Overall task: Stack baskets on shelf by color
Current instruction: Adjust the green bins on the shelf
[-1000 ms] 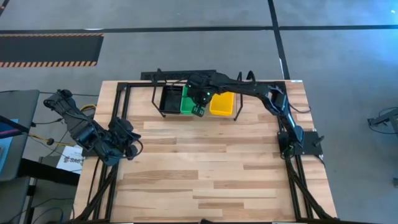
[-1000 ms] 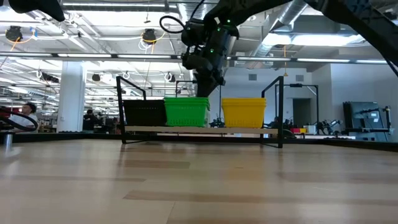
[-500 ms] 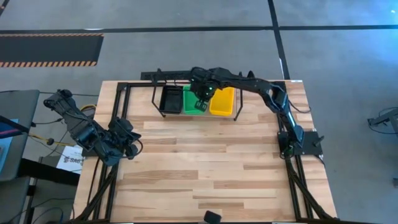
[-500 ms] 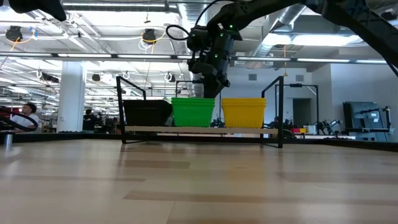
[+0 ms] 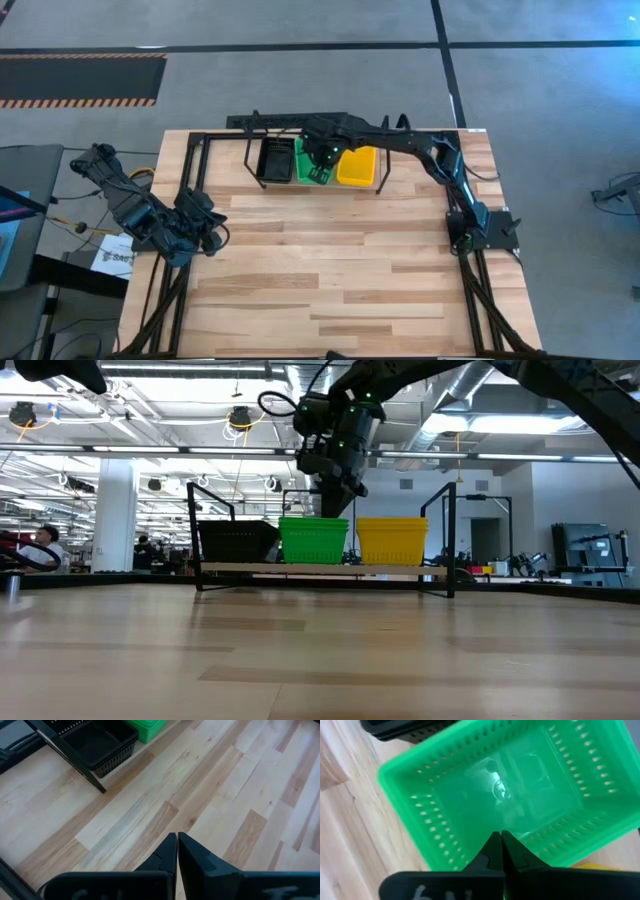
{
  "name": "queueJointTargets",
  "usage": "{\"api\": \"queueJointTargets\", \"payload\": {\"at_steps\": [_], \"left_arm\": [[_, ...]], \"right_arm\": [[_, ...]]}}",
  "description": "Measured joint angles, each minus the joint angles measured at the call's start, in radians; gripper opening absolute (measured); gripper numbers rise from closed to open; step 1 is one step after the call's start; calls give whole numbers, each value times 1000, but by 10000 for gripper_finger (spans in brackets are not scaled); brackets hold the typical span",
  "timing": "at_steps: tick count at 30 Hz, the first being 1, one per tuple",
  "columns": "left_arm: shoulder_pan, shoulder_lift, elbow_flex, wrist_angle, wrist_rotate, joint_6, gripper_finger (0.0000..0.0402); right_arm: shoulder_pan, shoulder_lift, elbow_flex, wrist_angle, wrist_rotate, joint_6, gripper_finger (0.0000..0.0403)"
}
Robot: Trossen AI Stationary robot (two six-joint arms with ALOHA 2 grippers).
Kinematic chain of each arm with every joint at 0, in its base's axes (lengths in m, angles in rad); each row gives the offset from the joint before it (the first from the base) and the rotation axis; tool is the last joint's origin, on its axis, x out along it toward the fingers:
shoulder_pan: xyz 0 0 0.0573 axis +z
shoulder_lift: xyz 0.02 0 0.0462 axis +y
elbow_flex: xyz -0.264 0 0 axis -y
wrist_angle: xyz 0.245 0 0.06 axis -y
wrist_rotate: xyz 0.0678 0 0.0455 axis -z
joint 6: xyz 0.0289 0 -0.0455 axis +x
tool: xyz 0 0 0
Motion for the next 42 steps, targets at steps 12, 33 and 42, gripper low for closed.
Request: {"api": "queueJointTargets", "payload": {"at_steps": [12,33,42], "left_arm": [[0,0,0,-2,-2,13,0],[0,1,0,0,8,56,0],[0,1,0,0,3,15,0]], "right_arm": [[95,0,0,69,59,147,0],[-10,1,0,173,140,186,0],[-66,32,3,200,218,127,0]]}}
